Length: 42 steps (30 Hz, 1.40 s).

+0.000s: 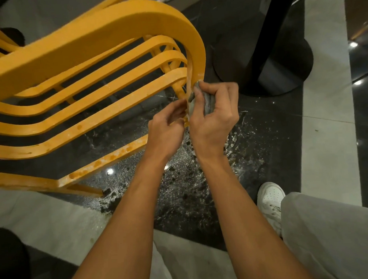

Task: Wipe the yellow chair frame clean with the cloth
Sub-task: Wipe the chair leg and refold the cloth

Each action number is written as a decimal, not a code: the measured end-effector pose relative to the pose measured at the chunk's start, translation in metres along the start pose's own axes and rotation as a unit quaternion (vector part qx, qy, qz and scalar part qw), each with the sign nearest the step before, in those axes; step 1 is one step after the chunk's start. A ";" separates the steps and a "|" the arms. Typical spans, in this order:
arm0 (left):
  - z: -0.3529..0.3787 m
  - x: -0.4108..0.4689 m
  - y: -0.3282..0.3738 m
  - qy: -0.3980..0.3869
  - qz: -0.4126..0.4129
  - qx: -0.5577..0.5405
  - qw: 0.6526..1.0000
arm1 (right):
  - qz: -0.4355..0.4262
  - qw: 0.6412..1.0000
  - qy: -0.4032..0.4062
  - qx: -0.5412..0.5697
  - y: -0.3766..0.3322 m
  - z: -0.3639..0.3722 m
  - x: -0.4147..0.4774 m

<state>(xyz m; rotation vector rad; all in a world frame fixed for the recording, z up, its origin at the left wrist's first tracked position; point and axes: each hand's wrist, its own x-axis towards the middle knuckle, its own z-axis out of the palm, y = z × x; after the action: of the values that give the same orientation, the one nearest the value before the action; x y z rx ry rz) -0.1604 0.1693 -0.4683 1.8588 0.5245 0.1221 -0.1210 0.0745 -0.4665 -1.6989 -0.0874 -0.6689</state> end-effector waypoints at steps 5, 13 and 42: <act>-0.001 0.002 0.004 -0.003 -0.003 -0.006 1.000 | -0.009 1.000 0.024 0.011 -0.008 -0.001 0.009; -0.003 0.000 0.006 -0.004 -0.002 -0.008 1.000 | -0.025 0.999 -0.020 0.004 -0.005 -0.002 0.001; 0.057 -0.048 -0.074 0.074 0.019 0.118 0.990 | 0.345 0.925 -0.155 -0.020 0.152 -0.054 -0.045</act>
<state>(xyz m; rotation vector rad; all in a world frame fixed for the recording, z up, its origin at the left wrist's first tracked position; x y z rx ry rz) -0.2057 0.1185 -0.5482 2.1024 0.6271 0.2338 -0.1171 -0.0002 -0.6165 -1.7107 0.2966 0.1281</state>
